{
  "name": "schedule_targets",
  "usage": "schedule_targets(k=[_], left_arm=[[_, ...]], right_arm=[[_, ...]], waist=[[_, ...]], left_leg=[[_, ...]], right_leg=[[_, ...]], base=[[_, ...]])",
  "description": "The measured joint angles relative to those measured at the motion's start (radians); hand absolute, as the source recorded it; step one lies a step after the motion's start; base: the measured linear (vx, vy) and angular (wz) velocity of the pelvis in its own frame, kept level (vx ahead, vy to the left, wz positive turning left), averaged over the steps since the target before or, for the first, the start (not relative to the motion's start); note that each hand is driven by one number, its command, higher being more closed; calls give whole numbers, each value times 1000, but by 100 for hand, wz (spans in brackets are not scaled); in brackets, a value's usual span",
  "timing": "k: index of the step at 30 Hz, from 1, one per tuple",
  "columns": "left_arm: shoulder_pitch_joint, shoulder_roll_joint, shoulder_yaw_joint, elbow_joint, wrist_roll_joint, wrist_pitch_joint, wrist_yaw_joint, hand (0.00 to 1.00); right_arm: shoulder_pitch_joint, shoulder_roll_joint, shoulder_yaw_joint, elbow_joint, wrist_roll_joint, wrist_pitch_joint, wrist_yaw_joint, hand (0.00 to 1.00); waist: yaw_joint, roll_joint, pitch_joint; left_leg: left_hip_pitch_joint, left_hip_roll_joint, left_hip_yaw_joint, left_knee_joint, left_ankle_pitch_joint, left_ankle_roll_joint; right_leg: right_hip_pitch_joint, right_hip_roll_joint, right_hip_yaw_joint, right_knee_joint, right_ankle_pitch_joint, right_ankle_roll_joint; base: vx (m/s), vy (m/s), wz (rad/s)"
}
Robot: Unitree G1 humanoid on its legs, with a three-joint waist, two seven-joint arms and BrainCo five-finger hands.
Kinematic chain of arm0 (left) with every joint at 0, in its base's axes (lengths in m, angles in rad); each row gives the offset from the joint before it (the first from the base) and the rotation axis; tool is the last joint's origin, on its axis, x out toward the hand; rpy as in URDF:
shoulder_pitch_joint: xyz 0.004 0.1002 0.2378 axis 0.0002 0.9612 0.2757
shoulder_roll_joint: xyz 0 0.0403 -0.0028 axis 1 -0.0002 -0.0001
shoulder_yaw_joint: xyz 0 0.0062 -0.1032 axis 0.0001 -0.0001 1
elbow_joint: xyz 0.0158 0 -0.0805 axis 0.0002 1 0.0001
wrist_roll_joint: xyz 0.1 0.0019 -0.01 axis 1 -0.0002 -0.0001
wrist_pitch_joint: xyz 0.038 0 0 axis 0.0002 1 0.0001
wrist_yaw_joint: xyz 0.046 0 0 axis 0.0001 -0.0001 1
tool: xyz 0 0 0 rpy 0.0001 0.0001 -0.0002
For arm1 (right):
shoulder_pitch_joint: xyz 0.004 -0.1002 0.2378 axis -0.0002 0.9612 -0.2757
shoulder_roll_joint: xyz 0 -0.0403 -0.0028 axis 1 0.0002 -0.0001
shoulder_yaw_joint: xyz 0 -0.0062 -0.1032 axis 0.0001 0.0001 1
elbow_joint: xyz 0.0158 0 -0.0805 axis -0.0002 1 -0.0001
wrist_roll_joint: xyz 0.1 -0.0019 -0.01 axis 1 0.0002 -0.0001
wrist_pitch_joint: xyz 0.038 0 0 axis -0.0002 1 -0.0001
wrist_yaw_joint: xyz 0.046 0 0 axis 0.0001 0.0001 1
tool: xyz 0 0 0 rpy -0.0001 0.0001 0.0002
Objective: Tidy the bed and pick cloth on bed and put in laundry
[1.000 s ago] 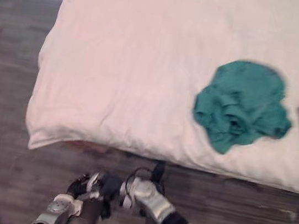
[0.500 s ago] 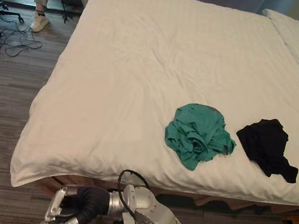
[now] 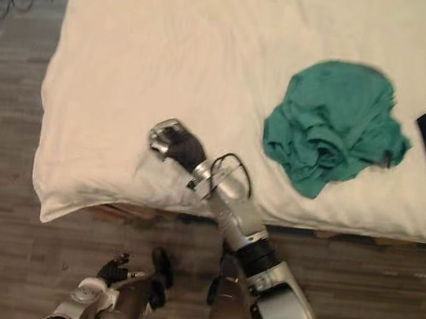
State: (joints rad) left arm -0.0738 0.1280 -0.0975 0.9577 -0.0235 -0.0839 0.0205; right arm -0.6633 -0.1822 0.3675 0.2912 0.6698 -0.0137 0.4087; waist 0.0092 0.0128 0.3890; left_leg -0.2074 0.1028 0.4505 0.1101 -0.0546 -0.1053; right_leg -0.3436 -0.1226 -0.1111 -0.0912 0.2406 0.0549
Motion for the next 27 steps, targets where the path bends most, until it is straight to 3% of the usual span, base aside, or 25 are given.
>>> schedule_targets(k=[6, 9, 13, 16, 19, 21, 24, 25, 27], left_arm=[[-27, -9, -47, -27, -31, -23, -4, 0], [-27, -12, -47, -28, -42, -41, -5, 0], [-23, -29, -44, -32, -42, -68, -6, 0], [-4, -33, -12, -10, -37, -80, -6, 0], [33, -37, 44, 33, 4, -79, -5, 0], [36, -41, 65, 44, 31, -75, -6, 0], [37, -64, 96, 55, 73, -57, -6, 0], [39, -71, 112, 57, 86, -50, -6, 0], [40, -76, 122, 56, 105, -35, -5, 0]], right_arm=[[-45, -131, -195, 138, 80, -69, -19, 100], [-25, -130, -222, 167, 125, -87, -10, 100], [106, -52, -335, 163, 168, -97, 0, 100], [321, 39, -391, 155, 198, -135, 13, 100], [605, 145, -465, 216, 195, -153, 58, 100], [700, 152, -523, 376, 189, -144, 48, 100], [857, 129, -582, 547, 139, -114, 44, 100], [907, 122, -601, 574, 105, -98, 52, 0], [972, 113, -602, 612, 17, -68, 72, 0]], waist=[[14, 49, 47], [17, 51, 47], [25, 50, 46], [23, 23, 5], [0, -24, -94], [-3, -38, -117], [-12, -36, -146], [-17, -33, -151], [-21, -30, -172]], left_leg=[[-58, 12, -19, 9, -3, 0], [-50, 11, -11, 7, -4, 2], [-1, 17, 11, 6, -17, -3], [52, 33, 45, 16, -48, -14], [107, 67, 89, 13, -75, -35], [142, 83, 112, 11, -85, -52], [193, 95, 161, -8, -88, -68], [224, 98, 186, -21, -88, -73], [281, 105, 226, -43, -89, -81]], right_leg=[[-47, 12, -18, 0, 9, -10], [-46, 13, -12, 0, 9, -10], [-3, 19, -4, 0, 7, -8], [41, 30, 16, -1, -25, -5], [80, 62, 41, -1, -62, -10], [102, 81, 55, -1, -71, -18], [115, 104, 88, 0, -70, -34], [130, 115, 102, 0, -70, -34], [160, 137, 124, 0, -77, -34]], base=[[24, 48, 8], [35, 54, -8], [33, 35, -11], [56, 31, -31], [68, -16, -32], [96, -23, -35], [132, -9, -49], [97, 13, -56], [62, 14, -49]])
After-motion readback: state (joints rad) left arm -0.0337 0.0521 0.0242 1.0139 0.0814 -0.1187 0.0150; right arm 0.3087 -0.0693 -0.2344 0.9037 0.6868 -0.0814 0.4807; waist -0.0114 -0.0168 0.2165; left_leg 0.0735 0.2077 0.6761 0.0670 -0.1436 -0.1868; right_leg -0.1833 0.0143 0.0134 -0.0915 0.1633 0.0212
